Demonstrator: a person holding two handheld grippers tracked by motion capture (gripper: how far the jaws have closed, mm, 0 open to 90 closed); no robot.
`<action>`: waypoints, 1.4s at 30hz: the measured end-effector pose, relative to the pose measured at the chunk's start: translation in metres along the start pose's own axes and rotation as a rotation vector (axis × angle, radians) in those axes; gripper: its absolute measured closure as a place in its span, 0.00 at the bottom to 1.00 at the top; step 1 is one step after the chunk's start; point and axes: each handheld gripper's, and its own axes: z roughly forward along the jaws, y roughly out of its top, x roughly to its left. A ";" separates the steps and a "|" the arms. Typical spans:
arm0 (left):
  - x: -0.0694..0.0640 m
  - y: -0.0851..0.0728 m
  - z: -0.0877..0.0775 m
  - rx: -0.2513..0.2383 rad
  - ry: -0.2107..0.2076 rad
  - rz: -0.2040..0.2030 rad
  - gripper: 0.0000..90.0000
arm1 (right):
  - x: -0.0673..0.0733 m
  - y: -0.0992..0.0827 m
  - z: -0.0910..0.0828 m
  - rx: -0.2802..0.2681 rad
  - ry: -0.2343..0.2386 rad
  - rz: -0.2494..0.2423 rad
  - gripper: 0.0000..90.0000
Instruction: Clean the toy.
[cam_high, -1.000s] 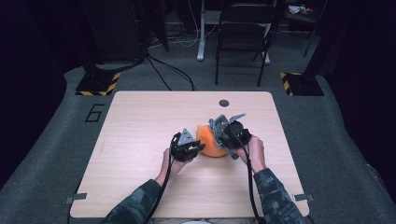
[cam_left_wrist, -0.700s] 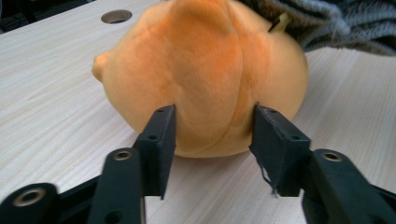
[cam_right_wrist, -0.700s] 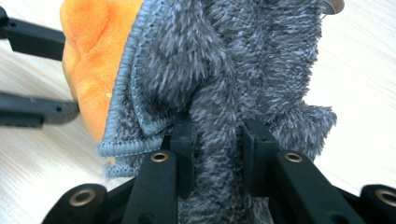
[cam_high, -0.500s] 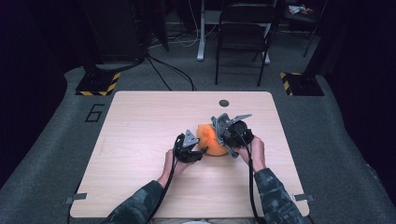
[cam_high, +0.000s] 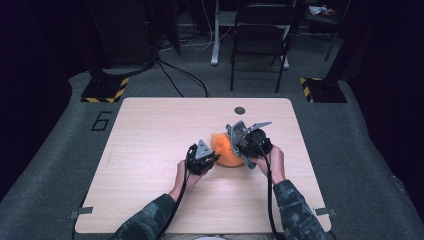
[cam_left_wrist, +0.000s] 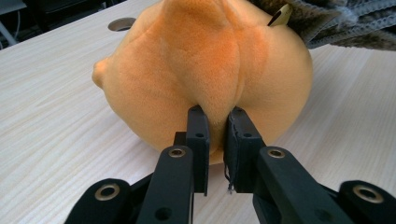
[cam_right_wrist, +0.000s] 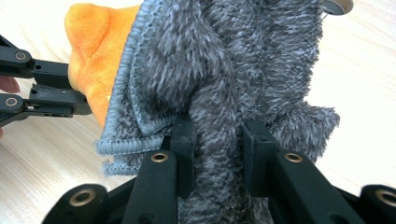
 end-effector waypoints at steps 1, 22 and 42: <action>0.000 0.001 0.000 -0.001 -0.005 -0.013 0.91 | -0.001 0.001 -0.001 -0.007 0.001 -0.012 0.78; -0.008 0.015 -0.013 -0.011 -0.058 -0.061 0.92 | 0.039 0.017 -0.028 -0.113 0.010 -0.104 0.78; 0.005 0.006 -0.006 0.000 -0.043 -0.074 0.90 | 0.000 0.000 0.001 -0.002 -0.015 -0.028 0.78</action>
